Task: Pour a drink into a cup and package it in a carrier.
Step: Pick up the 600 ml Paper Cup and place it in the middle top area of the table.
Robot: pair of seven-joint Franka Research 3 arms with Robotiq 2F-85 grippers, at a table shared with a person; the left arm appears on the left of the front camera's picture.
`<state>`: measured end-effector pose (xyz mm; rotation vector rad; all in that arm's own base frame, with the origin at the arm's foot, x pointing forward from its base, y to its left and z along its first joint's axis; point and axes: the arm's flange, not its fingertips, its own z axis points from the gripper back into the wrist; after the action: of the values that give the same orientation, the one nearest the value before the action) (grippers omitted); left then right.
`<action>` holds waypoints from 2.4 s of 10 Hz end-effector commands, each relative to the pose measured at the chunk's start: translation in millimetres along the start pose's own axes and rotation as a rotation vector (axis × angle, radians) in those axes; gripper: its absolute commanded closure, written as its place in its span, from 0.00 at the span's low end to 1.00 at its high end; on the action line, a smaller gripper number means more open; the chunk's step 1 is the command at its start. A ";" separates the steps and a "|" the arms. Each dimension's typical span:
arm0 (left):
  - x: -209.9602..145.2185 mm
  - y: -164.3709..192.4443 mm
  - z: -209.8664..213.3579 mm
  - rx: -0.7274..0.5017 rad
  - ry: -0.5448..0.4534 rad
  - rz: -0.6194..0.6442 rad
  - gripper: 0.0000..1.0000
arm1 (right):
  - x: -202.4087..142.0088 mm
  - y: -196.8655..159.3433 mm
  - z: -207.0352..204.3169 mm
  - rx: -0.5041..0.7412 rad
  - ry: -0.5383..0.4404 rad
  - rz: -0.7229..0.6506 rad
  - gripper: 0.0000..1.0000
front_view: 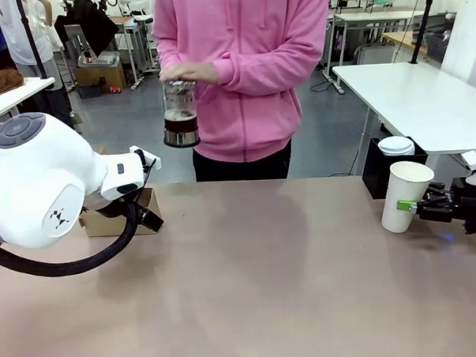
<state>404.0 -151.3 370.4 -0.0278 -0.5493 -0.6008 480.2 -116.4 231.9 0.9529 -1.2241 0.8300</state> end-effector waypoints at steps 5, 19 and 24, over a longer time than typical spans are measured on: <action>-0.1 -0.1 0.2 -0.001 -0.001 0.000 0.00 | 37.2 30.2 -15.1 -0.125 -0.023 0.017 0.13; -0.1 -0.1 0.2 -0.001 -0.001 0.000 0.00 | 76.3 15.1 -325.1 -0.201 0.006 0.023 0.13; -0.1 -0.1 0.2 -0.001 -0.001 0.000 0.00 | 74.1 17.0 -318.6 -0.166 0.010 -0.016 0.13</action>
<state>403.9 -151.5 370.3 -0.0270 -0.5491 -0.6013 601.5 183.6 279.5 0.8205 -1.2547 0.7095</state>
